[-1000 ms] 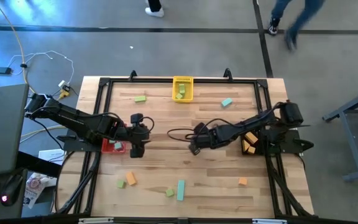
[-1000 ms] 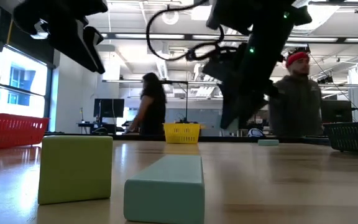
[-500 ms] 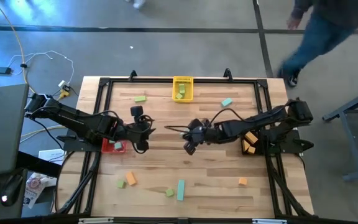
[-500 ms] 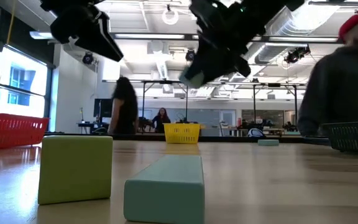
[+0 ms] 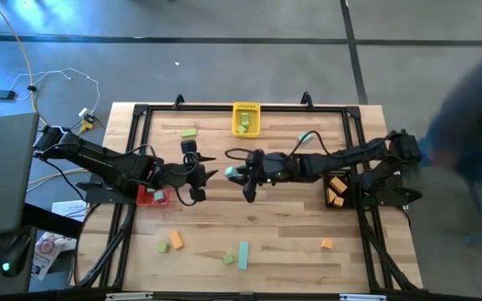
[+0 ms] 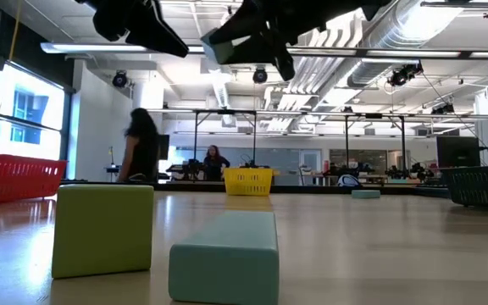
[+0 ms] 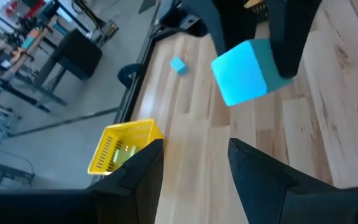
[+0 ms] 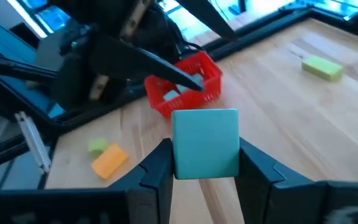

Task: Sort & place blocks by color
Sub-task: Put the blue block into the red bin

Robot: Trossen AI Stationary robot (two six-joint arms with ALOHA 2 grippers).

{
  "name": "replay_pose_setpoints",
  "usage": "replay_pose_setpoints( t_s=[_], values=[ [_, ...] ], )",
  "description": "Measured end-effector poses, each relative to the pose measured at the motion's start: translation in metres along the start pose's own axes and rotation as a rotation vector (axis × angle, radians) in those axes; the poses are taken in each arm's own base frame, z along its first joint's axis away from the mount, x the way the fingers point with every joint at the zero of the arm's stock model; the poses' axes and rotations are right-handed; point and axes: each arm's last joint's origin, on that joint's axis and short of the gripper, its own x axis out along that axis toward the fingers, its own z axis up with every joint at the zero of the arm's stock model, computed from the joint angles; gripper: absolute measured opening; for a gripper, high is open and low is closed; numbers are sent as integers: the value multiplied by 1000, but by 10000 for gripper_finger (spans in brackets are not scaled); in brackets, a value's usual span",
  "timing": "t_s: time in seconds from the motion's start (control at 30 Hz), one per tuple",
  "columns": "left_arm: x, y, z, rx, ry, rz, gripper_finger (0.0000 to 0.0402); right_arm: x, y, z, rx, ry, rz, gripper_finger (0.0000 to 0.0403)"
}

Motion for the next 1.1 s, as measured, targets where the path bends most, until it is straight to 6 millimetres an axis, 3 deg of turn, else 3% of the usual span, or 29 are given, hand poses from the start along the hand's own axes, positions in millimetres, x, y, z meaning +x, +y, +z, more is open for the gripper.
replay_pose_setpoints(
  t_s=[0.47,1.1],
  values=[
    [-1,4,13,31,-106,42,165,0,-10,26,23,-193,48,107],
    [-2,9,20,20,-146,136,165,-1,-10,33,50,-260,63,107]
  ],
)
